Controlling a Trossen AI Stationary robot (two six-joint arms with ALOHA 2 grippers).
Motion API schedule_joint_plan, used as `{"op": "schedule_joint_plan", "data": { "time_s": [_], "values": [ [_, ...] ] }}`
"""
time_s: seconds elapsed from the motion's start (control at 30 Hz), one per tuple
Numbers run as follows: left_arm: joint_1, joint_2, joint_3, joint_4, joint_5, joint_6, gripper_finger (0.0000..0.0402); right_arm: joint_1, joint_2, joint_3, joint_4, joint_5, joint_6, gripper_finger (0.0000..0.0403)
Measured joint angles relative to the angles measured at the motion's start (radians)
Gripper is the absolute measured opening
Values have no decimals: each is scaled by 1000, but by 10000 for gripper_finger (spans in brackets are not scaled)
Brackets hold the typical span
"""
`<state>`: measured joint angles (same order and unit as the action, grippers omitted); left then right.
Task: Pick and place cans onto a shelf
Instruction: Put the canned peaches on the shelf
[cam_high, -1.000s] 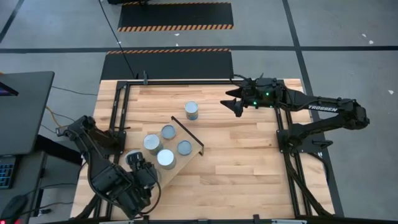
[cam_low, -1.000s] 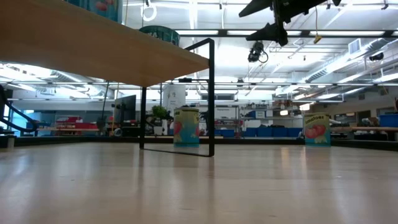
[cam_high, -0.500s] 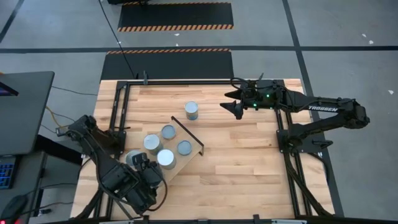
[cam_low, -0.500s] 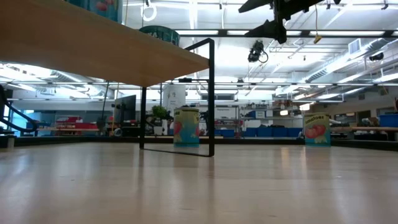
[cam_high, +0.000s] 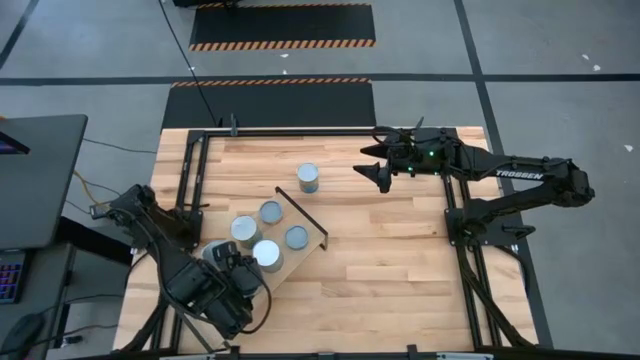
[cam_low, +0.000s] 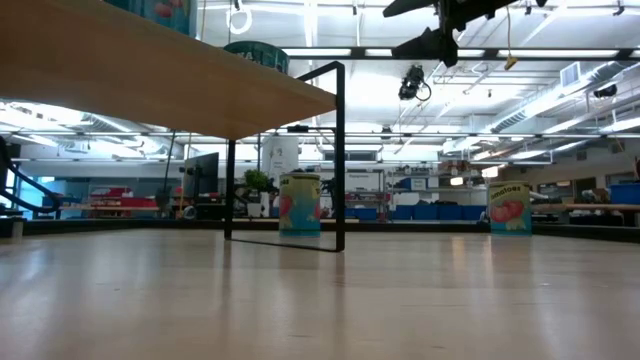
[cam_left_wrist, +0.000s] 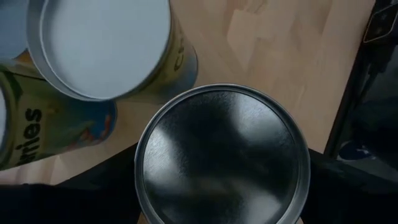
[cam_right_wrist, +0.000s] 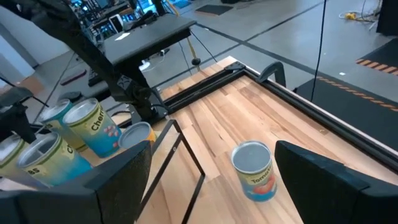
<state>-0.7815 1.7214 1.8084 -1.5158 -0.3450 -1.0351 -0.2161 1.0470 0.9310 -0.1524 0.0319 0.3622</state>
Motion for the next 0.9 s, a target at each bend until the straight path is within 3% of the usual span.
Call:
{"op": "schedule_joint_plan", "data": {
  "time_s": [0.47,0.63,0.9],
  "values": [
    [6,0,0,21,13,-20,336,13,0,0,10,-9,-32,348],
    [22,0,0,20,94,-27,353,13,0,0,10,-9,-41,348],
    [24,-4,0,22,61,-19,355,13,0,0,10,-9,-70,348]
  ]
}}
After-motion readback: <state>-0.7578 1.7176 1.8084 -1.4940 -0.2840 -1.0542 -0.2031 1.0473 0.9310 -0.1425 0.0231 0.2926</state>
